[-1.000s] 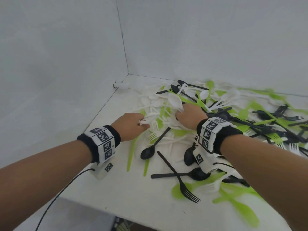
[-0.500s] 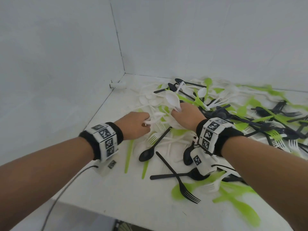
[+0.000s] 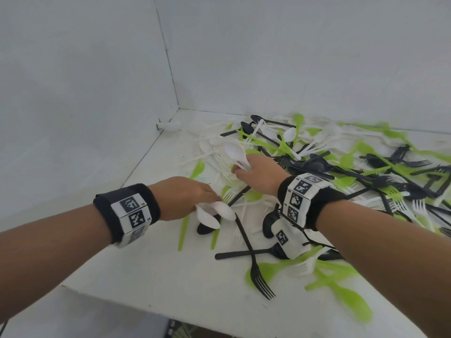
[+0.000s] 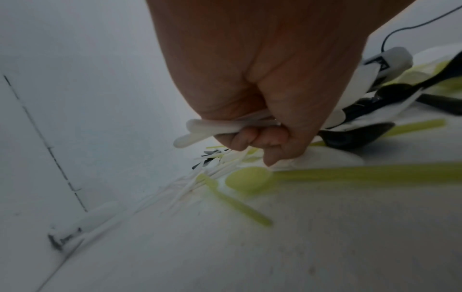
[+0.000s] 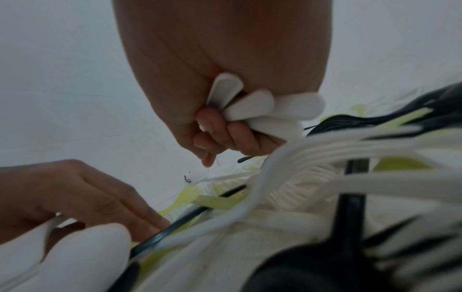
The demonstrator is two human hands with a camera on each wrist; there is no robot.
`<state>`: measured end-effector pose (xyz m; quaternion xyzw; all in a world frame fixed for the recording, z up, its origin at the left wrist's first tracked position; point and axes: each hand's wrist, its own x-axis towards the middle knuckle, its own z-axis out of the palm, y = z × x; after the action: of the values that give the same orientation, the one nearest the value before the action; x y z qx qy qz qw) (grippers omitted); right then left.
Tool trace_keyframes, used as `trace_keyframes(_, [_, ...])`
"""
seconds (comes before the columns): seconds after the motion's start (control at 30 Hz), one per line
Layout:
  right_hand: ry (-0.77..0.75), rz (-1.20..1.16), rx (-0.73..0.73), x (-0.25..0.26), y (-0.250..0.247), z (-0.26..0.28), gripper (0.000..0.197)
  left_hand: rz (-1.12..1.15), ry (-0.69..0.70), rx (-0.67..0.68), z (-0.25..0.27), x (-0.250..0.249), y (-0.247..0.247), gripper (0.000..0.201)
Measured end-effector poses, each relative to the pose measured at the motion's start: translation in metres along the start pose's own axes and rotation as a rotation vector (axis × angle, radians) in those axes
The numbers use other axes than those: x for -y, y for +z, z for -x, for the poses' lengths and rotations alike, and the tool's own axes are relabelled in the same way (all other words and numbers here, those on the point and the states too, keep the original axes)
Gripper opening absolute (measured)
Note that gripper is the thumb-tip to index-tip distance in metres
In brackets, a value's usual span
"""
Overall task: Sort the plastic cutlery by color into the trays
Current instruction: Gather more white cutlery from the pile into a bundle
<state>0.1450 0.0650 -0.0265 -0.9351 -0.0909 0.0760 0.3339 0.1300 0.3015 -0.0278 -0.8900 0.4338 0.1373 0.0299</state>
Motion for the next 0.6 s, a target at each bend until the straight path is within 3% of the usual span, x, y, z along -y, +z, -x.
trace_keyframes(0.17, [0.024,-0.014,0.027,-0.008,-0.004,0.002,0.029,-0.093,-0.033,0.068,0.004,0.005,0.003,0.073])
trace_keyframes(0.33, [0.017,0.009,0.008,-0.007,-0.002,0.003,0.030,-0.165,0.038,0.013,-0.006,0.013,0.002,0.047])
trace_keyframes(0.47, [0.037,0.006,-0.021,-0.004,-0.002,0.001,0.030,-0.253,0.150,-0.115,-0.002,0.016,-0.002,0.036])
trace_keyframes(0.6, [0.033,-0.001,-0.058,-0.002,-0.004,-0.003,0.029,-0.234,0.203,-0.246,-0.002,0.017,-0.006,0.042])
